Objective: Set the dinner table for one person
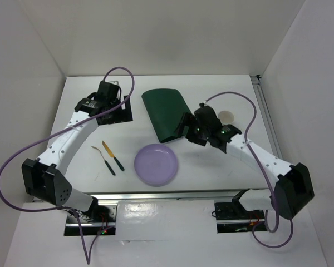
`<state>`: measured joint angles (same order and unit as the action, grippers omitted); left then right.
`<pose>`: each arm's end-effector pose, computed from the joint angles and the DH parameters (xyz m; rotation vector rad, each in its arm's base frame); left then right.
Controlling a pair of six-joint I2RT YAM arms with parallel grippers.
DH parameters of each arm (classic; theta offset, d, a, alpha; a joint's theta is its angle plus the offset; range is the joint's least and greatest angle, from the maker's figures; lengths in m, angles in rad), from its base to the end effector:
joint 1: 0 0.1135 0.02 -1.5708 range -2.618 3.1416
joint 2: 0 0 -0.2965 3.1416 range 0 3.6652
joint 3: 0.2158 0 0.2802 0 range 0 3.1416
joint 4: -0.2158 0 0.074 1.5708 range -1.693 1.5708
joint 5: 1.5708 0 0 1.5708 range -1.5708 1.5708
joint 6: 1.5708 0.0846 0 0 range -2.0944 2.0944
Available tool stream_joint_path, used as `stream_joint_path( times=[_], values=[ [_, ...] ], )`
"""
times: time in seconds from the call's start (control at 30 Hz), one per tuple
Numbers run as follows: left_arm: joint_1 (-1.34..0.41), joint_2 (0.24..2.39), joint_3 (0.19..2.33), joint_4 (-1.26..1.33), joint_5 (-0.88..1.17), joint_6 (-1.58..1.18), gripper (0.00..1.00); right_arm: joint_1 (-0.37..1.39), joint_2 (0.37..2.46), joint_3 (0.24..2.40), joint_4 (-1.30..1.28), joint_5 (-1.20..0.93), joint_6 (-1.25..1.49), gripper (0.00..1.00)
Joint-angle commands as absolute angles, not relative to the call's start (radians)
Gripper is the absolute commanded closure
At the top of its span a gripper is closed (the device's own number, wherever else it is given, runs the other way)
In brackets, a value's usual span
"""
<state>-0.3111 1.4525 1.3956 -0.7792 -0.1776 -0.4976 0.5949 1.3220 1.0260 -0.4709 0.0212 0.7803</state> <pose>0.3541 -0.0981 0.3356 -0.3047 2.3767 -0.1665 0.2830 0.1893 0.2684 0.2361 2.4210 0.6364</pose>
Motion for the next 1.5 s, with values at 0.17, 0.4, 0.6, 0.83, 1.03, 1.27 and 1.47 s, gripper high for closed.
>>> stream_joint_path(
  times=[0.17, 0.4, 0.6, 0.83, 1.03, 1.27, 1.47],
  values=[
    [-0.311, 1.401, 1.387, -0.784, -0.179, -0.512, 0.00, 0.588, 1.261, 0.767, 0.016, -0.179, 1.052, 0.00],
    [-0.311, 1.382, 1.362, -0.764, -0.161, -0.523, 0.00, 0.598, 1.417, 0.752, 0.178, -0.155, 1.077, 0.01],
    [-0.311, 1.352, 1.381, -0.784, -0.181, -0.523, 0.00, 0.598, 1.517, 0.795, 0.229, -0.135, 1.077, 0.04],
    [-0.311, 1.351, 1.368, -0.762, -0.152, -0.532, 0.00, 0.598, 1.629, 0.841, 0.252, -0.126, 1.078, 0.12],
    [-0.311, 1.351, 1.387, -0.772, -0.161, -0.503, 0.00, 0.598, 1.693, 0.908, 0.258, -0.123, 1.069, 0.18],
    [-0.311, 1.371, 1.396, -0.772, -0.161, -0.494, 0.00, 0.598, 1.756, 0.940, 0.282, -0.133, 1.092, 0.20],
    [-0.311, 1.371, 1.396, -0.772, -0.161, -0.494, 0.00, 0.598, 1.779, 0.940, 0.304, -0.129, 1.124, 0.33]
  ],
)
